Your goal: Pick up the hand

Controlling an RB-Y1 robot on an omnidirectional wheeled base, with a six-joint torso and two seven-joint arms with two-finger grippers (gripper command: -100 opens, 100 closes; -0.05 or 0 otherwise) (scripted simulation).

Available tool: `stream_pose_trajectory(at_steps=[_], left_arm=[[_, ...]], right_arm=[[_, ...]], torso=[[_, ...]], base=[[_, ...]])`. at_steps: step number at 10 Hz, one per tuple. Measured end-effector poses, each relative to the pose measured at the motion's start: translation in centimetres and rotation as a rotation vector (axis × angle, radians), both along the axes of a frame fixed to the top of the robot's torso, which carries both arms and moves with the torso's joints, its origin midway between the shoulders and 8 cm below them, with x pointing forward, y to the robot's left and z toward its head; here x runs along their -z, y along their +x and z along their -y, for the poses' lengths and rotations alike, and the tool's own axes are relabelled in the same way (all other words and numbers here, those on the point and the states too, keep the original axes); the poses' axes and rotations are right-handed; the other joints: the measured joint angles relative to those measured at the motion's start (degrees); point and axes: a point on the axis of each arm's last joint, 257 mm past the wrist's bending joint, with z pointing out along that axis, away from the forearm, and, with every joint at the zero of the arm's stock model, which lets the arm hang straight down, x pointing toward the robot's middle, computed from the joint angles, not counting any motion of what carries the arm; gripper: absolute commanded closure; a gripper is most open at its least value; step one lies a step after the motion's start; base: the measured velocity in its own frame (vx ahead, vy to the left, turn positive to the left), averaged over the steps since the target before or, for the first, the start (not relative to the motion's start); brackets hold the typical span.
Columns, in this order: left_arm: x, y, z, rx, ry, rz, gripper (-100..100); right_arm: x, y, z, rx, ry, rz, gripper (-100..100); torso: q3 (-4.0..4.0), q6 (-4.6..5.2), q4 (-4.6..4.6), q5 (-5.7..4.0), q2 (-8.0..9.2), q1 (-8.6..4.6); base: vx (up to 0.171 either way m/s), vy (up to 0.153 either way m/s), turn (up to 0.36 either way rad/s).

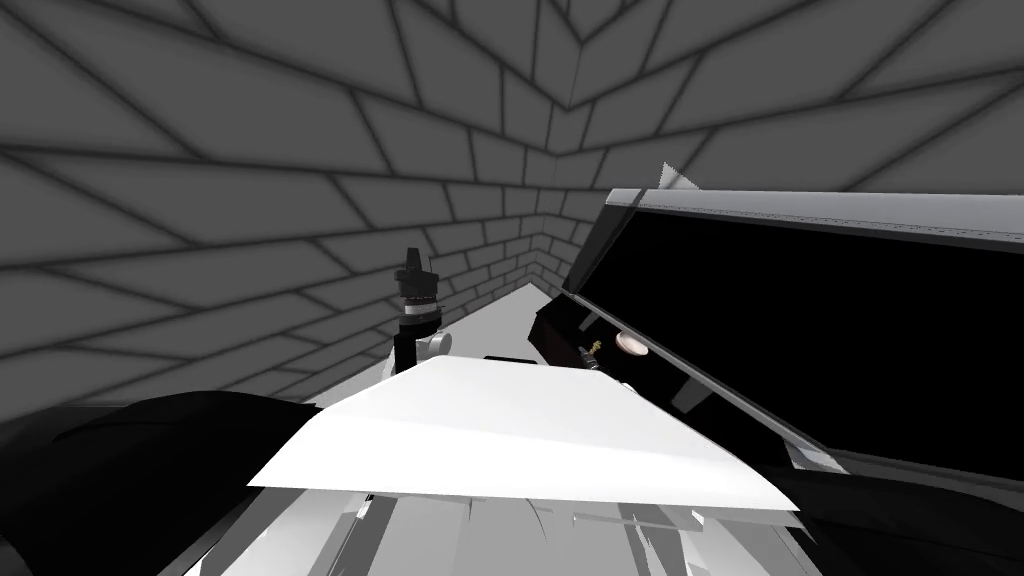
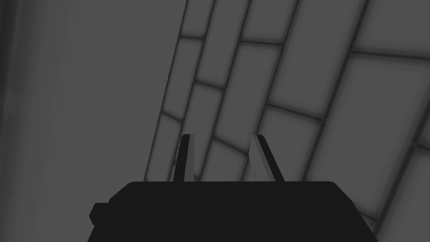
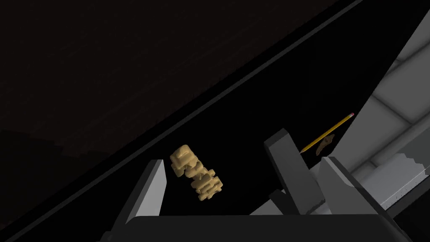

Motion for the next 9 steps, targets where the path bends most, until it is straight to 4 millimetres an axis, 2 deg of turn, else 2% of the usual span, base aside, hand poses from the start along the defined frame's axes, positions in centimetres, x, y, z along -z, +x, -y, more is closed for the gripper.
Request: stream_pose_trajectory(at_steps=[2,4,6,9], left_arm=[[0.0,0.0,0.0,0.000,0.000,0.000,0],[0.0,0.0,0.0,0.000,0.000,0.000,0],[0.0,0.0,0.0,0.000,0.000,0.000,0],[0.0,0.0,0.0,0.000,0.000,0.000,0]], right_arm=[[1.4,-2.0,1.7,0.018,-0.034,-0.063,-100],[2.5,-3.9,3.4,0.037,-0.071,-0.134,-100],[3.8,-6.3,5.6,0.060,-0.108,-0.207,-100],[4.9,-11.3,9.0,0.096,-0.168,-0.339,-100]], torso=[[0.01,0.01,0.00,0.00,0.02,0.01],[-0.01,0.07,-0.01,-0.01,0.00,-0.03],[-0.02,0.00,-0.01,-0.01,-0.03,-0.01],[-0.02,0.04,-0.01,-0.02,-0.04,-0.06]], base=[[0.016,-0.022,0.296],[0.019,-0.023,0.146],[0.029,-0.029,0.342],[0.023,-0.036,0.193]])
